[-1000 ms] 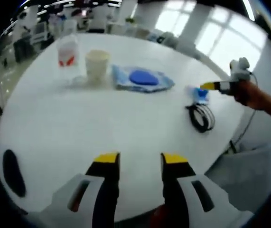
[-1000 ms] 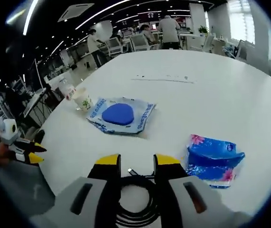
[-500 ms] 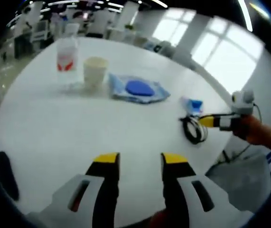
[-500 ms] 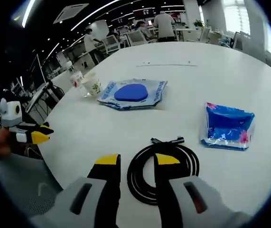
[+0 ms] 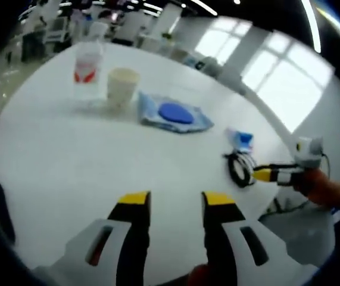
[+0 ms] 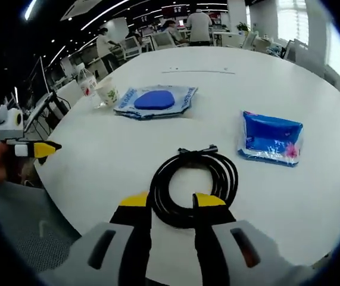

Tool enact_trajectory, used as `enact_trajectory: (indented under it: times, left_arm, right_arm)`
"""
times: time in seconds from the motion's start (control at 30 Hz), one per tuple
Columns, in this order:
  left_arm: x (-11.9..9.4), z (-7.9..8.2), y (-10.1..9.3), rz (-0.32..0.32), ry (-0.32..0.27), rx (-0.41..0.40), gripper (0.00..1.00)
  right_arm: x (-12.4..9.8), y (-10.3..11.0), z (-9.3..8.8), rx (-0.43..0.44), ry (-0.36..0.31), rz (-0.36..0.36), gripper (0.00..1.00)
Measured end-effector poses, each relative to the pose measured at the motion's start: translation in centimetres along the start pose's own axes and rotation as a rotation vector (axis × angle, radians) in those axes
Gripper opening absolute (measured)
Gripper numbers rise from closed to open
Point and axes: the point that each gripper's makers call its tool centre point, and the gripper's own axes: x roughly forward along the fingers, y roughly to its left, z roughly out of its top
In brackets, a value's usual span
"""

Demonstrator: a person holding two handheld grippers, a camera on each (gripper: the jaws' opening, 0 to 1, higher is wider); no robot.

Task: Arrange the tabletop items into an orderly group along one side of the table until the central work area is clear of visible clutter.

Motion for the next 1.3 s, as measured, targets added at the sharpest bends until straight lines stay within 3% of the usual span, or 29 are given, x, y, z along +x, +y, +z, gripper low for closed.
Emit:
enact_trajectory:
  times: [0.1,0.2,0.3,0.67,0.83,1.1,1.3]
  left_arm:
    - [0.0,0.3,-0.3,-0.018,-0.010,-0.016,0.32]
    - [-0.1,0.7,-0.3,-0.005,-0.012,0.007,0.32]
    - [-0.3,0.7,-0.4,-0.002,-0.011,0.029,0.32]
    - [-0.7,0.9,0.8,0.022,-0.036,-0.031,0.32]
    - [-0.6,0.7,0.8,0.020,-0.033,-0.029,0.31]
    - [-0.7,0.8,1.4,0.034,-0.038,-0.050,0.31]
    - [-1.0,1.1,1.6,0.040,-0.055,-0.063,0.31]
  right_arm:
    - [-0.5,-1.1,-1.2,-0.002,0.040,-0.010,0.27]
    - [-0.9,-1.9,-0.8,0.035,0.014,-0.035,0.27]
    - [-0.7,-2.4,-1.4,0.036,0.032,-0.051,0.26]
    - [-0.1,-1.0,-1.2,-0.001,0.037,-0.026,0.26]
    - [-0.2,-1.7,-0.4,0.055,0.018,-0.022,0.26]
    - [-0.9,-4.5,2.4,0.051,-0.031,-0.065,0.26]
    - [-1.7,-9.4,3.1,0.116,-0.046,-0.136,0.26]
